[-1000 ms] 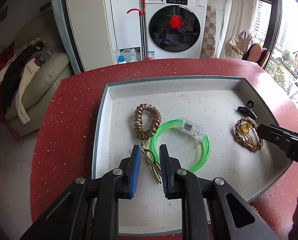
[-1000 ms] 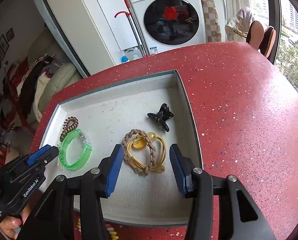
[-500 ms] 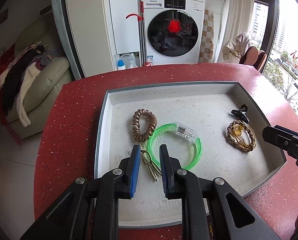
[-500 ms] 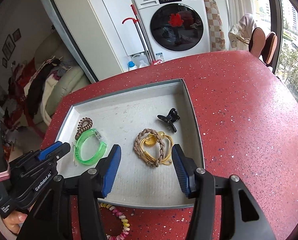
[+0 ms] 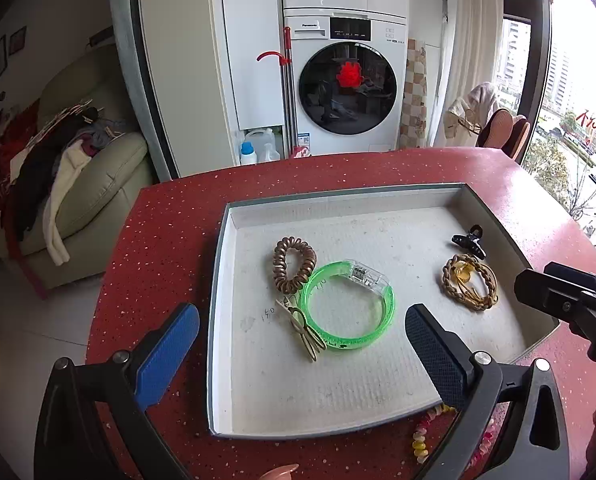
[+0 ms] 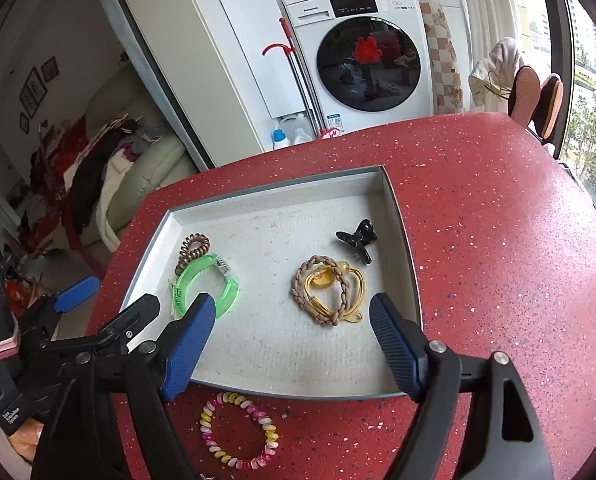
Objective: Organize jewelry
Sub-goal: 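Move both tools back toward the heart pendants on the table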
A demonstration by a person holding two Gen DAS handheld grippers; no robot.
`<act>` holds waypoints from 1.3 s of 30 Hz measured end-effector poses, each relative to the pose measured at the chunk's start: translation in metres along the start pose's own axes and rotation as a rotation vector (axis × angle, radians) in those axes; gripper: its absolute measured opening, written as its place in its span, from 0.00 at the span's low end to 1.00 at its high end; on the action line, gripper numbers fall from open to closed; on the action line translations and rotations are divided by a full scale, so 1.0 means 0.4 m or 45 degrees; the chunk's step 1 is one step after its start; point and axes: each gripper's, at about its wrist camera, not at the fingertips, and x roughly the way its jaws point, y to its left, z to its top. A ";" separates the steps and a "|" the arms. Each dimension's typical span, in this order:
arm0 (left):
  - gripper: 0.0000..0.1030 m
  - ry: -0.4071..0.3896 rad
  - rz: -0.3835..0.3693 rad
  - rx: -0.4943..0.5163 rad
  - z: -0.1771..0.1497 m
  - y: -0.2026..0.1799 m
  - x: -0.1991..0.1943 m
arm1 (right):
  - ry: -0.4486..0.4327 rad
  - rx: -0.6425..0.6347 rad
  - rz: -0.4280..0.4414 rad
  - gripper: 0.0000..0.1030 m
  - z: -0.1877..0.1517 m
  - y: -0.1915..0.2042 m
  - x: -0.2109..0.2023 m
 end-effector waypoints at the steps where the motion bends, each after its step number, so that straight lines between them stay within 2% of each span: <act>1: 1.00 -0.003 0.005 0.000 -0.004 0.000 -0.005 | -0.005 -0.010 -0.004 0.85 -0.002 0.003 -0.005; 3: 1.00 -0.008 0.009 0.001 -0.012 0.002 -0.020 | -0.018 -0.022 -0.002 0.91 -0.005 0.008 -0.018; 4: 1.00 -0.007 0.006 -0.001 -0.015 0.004 -0.026 | -0.024 -0.025 0.001 0.99 -0.008 0.010 -0.025; 12: 1.00 0.014 -0.061 -0.043 -0.045 0.031 -0.078 | -0.095 -0.059 -0.003 1.00 -0.036 0.027 -0.080; 15: 1.00 0.037 -0.057 -0.044 -0.065 0.036 -0.091 | -0.110 -0.062 -0.008 1.00 -0.050 0.028 -0.099; 23: 1.00 0.076 -0.004 -0.037 -0.143 0.036 -0.122 | -0.022 -0.113 -0.052 1.00 -0.100 0.037 -0.134; 26: 1.00 0.097 -0.006 -0.042 -0.173 0.040 -0.127 | 0.037 -0.112 -0.026 1.00 -0.133 0.035 -0.139; 33: 1.00 0.189 -0.037 -0.143 -0.250 0.058 -0.129 | 0.117 -0.092 -0.049 1.00 -0.231 0.025 -0.142; 39: 1.00 0.213 -0.038 -0.213 -0.293 0.043 -0.140 | 0.177 -0.074 -0.085 1.00 -0.295 0.022 -0.133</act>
